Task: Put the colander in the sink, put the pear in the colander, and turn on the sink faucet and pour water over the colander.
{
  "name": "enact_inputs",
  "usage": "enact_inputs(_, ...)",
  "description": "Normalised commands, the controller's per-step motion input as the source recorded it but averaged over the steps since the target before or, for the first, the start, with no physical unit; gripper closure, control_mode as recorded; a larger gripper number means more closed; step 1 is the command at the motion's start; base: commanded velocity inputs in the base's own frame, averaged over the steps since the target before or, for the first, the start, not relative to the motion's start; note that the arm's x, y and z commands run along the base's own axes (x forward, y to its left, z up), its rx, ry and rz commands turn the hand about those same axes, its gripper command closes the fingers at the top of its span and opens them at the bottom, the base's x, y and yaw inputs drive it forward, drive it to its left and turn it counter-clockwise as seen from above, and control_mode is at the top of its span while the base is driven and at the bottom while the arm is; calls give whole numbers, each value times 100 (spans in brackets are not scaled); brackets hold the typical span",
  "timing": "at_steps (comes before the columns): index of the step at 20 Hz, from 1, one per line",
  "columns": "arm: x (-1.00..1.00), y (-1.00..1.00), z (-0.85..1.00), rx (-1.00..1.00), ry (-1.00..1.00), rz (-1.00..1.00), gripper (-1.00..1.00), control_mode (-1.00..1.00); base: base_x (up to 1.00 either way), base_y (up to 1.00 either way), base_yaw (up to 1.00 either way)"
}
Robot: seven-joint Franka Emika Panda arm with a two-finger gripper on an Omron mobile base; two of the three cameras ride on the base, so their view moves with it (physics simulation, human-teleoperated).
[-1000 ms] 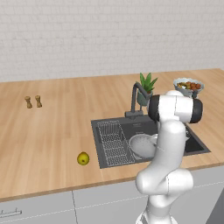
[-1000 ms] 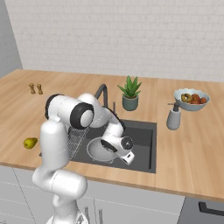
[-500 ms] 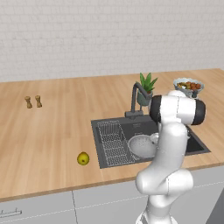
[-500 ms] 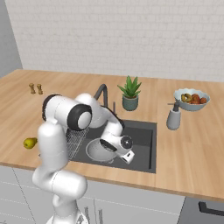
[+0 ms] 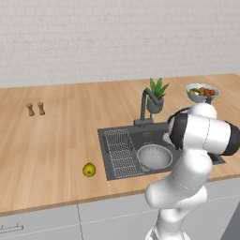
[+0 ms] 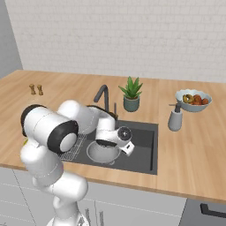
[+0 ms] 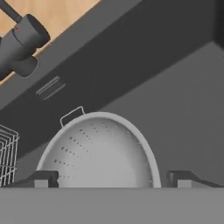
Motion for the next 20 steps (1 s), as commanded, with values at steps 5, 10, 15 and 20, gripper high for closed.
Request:
enact_inputs(5, -7, -46, 86, 0, 5, 0, -100, -100, 0, 0, 0)
enact_inputs(10, -37, -29, 59, 0, 3, 0, -100, -100, 0, 0, 0)
enact_inputs(15, -66, 3, 98, -2, 0, 3, -100, -100, 0, 0, 0)
enact_inputs(20, -95, 35, 81, -9, 1, 12, -100, -100, 0, 0, 0)
